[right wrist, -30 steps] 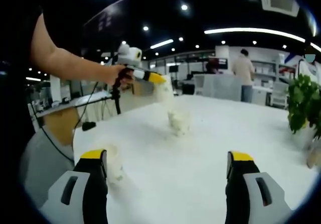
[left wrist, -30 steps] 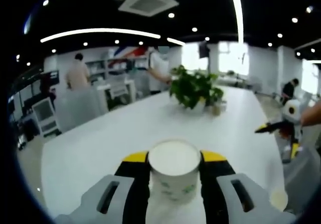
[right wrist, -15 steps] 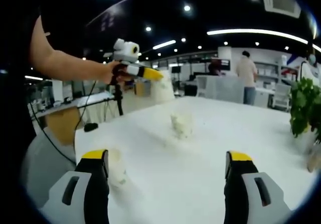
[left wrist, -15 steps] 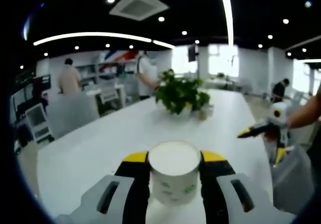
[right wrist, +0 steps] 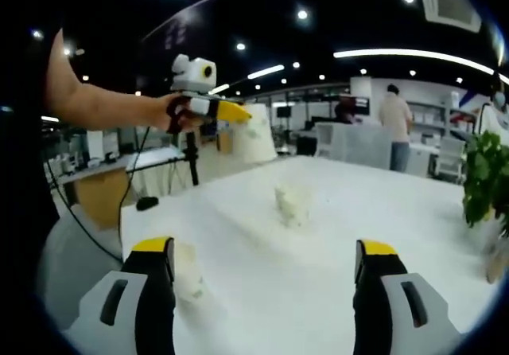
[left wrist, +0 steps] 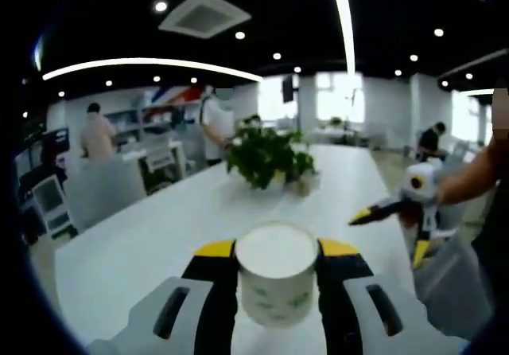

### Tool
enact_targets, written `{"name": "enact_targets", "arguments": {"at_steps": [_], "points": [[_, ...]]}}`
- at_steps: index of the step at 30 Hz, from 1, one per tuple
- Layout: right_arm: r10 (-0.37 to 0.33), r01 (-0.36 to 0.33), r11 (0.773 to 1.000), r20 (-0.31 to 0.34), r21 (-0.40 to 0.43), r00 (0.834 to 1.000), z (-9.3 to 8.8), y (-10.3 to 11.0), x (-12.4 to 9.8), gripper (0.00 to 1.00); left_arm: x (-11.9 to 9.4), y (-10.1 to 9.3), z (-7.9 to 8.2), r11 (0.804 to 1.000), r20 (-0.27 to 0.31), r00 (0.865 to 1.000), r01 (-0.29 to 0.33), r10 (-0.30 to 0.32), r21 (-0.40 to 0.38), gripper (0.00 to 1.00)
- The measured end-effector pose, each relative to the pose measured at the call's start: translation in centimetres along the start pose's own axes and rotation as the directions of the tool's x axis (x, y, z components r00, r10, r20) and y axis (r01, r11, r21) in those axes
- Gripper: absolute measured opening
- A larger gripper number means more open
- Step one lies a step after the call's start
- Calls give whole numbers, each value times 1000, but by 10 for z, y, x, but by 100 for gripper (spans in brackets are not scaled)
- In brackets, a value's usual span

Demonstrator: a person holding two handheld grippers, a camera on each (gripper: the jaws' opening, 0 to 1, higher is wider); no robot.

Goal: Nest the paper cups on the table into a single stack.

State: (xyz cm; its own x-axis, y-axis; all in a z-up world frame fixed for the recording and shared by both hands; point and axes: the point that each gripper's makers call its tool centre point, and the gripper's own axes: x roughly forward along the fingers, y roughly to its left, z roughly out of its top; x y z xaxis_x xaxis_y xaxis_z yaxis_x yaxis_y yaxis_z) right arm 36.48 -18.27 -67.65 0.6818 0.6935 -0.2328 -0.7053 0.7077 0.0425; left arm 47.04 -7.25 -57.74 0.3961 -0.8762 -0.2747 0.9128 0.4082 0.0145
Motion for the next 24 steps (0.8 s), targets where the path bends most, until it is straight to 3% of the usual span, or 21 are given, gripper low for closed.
{"name": "enact_targets", "arguments": {"at_steps": [10,24], "points": [[14,-14,1000,2,5,1000,4,1,2,87,-5,-20,7,999,14,1000,27,-27,18,37],[86,-86,996,22,-2,996,33,12,13,81,-15,-52,16,996,33,997,70,-72,64,37]]}}
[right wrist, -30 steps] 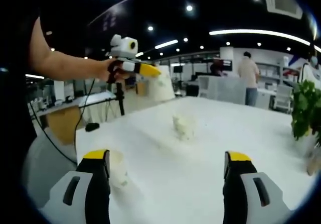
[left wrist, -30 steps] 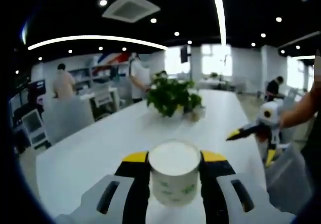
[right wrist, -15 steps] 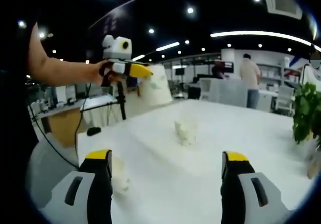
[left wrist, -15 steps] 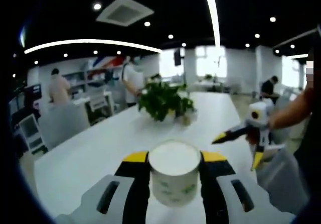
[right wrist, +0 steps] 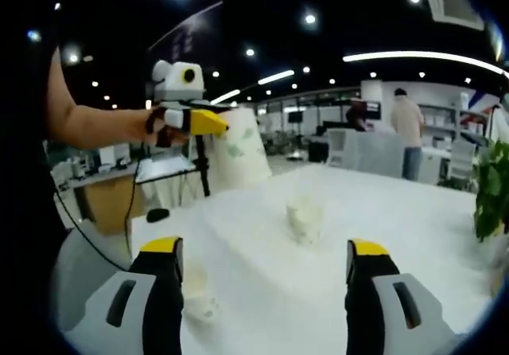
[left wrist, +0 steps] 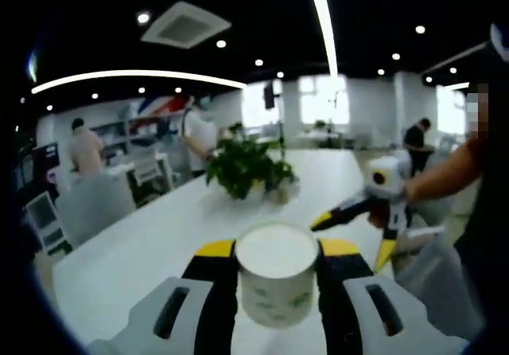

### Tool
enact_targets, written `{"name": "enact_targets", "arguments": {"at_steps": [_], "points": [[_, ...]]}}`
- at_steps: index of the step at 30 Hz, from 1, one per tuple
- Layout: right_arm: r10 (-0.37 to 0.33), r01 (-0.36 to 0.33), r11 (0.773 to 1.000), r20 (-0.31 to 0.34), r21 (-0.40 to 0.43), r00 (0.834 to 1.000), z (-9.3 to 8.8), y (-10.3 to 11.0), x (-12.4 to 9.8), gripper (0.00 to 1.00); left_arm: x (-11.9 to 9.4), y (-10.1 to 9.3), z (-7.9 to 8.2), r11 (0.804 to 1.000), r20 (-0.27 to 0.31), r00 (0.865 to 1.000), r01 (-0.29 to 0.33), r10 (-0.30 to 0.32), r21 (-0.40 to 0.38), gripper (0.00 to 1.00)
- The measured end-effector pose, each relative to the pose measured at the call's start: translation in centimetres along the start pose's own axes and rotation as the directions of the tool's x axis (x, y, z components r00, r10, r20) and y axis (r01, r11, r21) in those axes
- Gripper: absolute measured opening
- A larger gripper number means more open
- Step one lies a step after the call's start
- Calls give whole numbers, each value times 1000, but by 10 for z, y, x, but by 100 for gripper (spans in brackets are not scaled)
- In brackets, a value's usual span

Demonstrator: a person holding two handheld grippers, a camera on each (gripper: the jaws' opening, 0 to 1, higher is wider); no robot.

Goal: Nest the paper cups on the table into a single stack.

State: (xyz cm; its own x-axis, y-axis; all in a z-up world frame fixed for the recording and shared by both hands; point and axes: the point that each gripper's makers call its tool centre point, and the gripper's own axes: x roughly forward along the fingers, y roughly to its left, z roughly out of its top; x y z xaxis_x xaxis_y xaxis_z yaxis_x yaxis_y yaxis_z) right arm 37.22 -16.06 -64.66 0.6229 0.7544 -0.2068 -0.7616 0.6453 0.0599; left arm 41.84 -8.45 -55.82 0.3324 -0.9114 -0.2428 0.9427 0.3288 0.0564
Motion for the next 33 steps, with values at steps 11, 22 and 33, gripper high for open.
{"name": "enact_targets", "arguments": {"at_steps": [11,22,33], "points": [[73,-73,997,10,-7,997,21,15,8,76,-10,-20,8,1000,7,1000,27,-27,-6,37],[126,-126,992,16,-13,992,33,26,13,74,-20,-43,16,999,9,999,48,-48,-10,37],[210,-211,977,44,24,977,52,52,16,64,-25,-55,24,999,64,997,44,-42,-18,37]]}}
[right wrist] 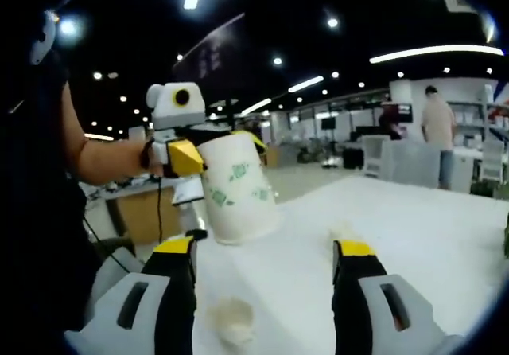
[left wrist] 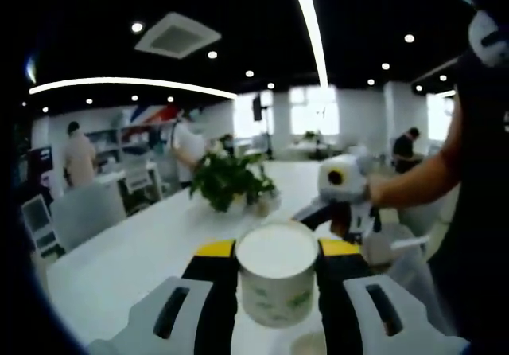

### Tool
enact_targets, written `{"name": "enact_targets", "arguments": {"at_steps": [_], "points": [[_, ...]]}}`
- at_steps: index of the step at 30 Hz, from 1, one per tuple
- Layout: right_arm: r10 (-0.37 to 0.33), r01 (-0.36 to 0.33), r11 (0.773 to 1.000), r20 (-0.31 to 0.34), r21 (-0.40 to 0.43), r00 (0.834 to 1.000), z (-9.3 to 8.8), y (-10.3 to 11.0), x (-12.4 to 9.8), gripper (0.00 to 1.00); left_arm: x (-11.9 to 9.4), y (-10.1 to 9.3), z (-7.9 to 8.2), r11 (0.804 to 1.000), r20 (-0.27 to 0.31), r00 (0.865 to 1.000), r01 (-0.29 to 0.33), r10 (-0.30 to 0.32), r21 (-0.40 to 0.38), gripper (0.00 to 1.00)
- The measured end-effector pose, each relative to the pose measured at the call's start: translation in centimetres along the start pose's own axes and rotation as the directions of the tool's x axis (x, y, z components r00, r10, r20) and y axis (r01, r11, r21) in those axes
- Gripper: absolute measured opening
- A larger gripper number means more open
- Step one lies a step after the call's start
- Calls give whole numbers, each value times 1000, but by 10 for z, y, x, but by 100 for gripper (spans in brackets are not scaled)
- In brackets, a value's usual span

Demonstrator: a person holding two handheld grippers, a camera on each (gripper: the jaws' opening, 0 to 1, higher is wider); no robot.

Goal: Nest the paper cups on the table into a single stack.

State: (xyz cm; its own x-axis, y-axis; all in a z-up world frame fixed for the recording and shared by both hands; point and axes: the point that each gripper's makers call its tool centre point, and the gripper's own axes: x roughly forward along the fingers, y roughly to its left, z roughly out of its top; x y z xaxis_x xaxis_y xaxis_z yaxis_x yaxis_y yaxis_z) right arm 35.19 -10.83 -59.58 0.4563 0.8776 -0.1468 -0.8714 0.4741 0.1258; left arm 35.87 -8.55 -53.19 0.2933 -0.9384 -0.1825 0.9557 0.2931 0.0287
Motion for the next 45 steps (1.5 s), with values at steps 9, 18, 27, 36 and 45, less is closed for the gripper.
{"name": "enact_targets", "arguments": {"at_steps": [9,18,27,36,45], "points": [[112,-112,993,11,44,994,9,28,2,45,-10,-8,17,1000,128,992,-3,6,-30,37],[182,-186,978,53,91,982,24,41,0,38,-23,-10,14,998,172,985,21,-10,-64,37],[251,-266,950,110,163,962,38,54,-7,32,-41,-20,6,987,178,978,125,-107,-96,38],[329,-350,918,135,186,935,48,68,-10,20,-45,-32,-11,978,121,978,184,-171,-101,37],[389,-424,883,190,200,901,64,80,-15,8,-50,-35,-19,973,141,972,202,-186,-108,37]]}}
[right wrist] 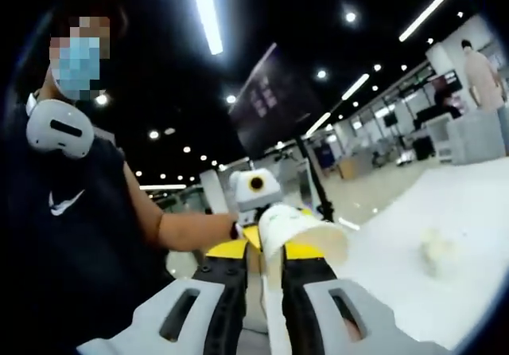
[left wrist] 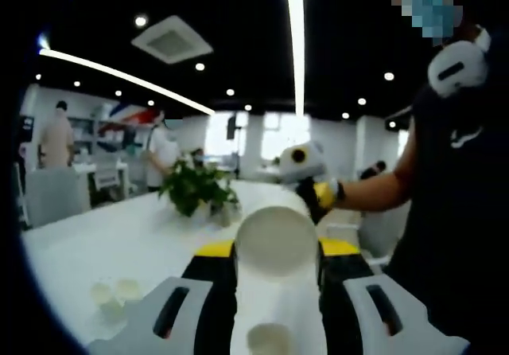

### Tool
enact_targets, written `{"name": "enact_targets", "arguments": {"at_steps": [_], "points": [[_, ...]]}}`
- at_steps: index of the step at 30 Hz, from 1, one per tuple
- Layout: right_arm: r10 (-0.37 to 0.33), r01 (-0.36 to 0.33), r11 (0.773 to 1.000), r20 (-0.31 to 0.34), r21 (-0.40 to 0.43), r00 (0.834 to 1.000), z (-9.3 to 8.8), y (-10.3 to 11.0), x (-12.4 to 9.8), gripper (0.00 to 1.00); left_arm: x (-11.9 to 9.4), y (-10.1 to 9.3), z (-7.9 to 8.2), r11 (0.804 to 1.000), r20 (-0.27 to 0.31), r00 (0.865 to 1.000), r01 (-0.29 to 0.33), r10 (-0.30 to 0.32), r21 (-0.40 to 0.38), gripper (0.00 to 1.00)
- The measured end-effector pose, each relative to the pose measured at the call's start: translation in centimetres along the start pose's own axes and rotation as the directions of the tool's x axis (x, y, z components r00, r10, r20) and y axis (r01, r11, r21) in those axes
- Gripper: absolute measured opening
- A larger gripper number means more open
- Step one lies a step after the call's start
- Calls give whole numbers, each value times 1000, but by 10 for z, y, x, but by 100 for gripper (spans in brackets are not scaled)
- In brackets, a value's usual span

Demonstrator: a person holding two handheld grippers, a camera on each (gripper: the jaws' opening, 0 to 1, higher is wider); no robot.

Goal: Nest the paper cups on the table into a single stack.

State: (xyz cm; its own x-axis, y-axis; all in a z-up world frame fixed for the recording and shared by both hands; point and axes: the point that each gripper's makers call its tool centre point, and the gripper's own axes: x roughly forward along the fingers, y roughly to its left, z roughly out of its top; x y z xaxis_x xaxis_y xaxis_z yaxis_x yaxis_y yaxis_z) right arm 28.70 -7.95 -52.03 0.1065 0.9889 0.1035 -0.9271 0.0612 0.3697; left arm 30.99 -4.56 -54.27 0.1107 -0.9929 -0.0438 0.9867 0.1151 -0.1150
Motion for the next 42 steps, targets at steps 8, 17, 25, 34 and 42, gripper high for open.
{"name": "enact_targets", "arguments": {"at_steps": [8,17,25,34,42], "points": [[2,-2,1000,-10,0,1000,0,-3,0,0,2,0,-1,1000,-2,1000,-15,15,21,38],[-21,20,999,-26,-32,999,3,-2,1,0,0,12,1,997,-6,997,-77,78,17,43],[-90,81,991,-82,-106,993,13,-8,-3,0,-13,43,-8,963,-57,962,-267,269,39,85],[-123,93,986,-224,-141,967,22,-2,-5,0,-39,58,-34,932,-121,924,-363,363,26,99],[-222,141,961,-363,-237,905,40,-1,-8,0,-71,63,-57,890,-166,877,-457,450,1,99]]}}
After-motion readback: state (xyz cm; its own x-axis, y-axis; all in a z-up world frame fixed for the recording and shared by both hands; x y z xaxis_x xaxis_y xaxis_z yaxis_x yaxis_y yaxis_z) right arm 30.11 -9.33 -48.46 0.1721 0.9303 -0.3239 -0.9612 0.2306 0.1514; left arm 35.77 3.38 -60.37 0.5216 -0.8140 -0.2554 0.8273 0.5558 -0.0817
